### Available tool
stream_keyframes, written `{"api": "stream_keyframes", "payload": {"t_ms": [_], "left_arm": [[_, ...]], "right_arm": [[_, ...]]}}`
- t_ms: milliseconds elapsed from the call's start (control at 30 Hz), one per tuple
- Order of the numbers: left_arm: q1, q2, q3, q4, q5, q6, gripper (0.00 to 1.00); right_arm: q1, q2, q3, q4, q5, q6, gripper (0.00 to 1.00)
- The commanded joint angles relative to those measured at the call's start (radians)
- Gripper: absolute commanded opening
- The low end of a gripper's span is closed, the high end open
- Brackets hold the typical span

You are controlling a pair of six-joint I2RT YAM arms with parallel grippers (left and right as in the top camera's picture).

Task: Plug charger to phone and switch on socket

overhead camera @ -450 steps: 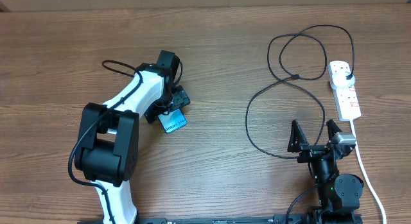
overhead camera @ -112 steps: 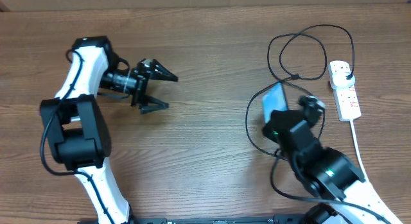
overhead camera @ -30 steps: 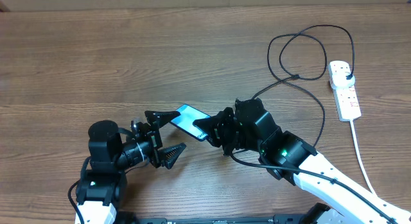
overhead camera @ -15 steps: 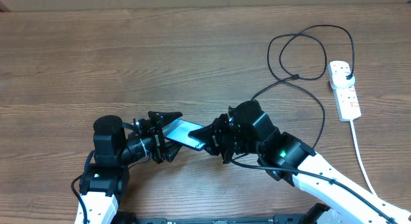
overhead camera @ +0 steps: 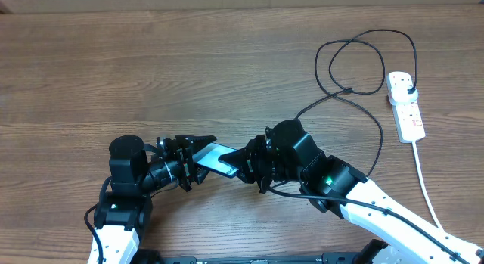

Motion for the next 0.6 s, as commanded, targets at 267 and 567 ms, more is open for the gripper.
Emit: {"api": "stream_keyframes", "payload": {"t_ms": [267,567], "left_arm": [[-0.006,-0.004,0.004,0.013,0.028,0.002,0.25],[-0.006,-0.004,0.004,0.012,0.025,0.059,0.08]], "right_arm": [[0.006,0.006,0.017,0.017,0.028,0.041,0.07],[0.006,0.008,0.017,-0.048,0.131,-0.107,0.44]]}}
